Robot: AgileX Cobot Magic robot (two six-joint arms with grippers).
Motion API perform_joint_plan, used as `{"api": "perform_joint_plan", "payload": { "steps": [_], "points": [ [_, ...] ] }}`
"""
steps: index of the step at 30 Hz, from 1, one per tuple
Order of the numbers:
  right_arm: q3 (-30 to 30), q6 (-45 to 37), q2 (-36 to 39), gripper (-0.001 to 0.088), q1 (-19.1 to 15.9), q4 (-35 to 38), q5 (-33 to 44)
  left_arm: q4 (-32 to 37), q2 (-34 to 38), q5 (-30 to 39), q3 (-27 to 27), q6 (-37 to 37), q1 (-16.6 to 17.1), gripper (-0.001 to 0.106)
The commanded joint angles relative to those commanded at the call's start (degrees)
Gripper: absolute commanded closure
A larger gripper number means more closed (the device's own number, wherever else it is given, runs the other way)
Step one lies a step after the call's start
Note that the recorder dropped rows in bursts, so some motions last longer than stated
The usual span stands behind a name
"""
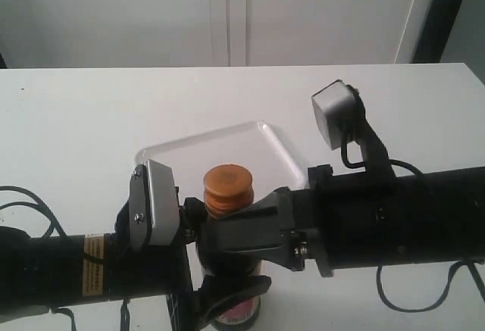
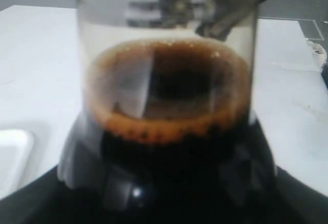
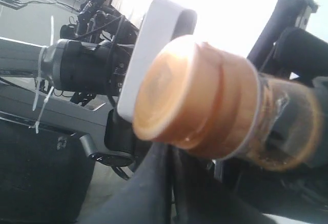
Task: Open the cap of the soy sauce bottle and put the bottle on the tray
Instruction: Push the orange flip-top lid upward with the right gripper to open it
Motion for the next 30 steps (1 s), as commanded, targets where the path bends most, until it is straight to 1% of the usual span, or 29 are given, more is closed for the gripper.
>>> {"api": "perform_joint_plan", "payload": {
  "steps": [4,9,23,30],
  "points": [
    [0.0,-0.42,0.0,0.0868,0.0,0.44,-0.28,0.0,0.0,0.0,0.0,0.0,0.0,0.105],
    [-1.95,-0.43,0.0,0.0868,0.0,0.44,-1.11,0.0,0.0,0.0,0.0,0.0,0.0,0.105],
    [-7.07,-0.43,-0.85,0.0868,-0.26,0.44,-9.17,0.0,0.0,0.0,0.0,0.0,0.0,0.105],
    [-8.95,-0.43,-1.06,0.0868,-0.26,0.44,-9.8,0.0,0.0,0.0,0.0,0.0,0.0,0.105]
  ]
}}
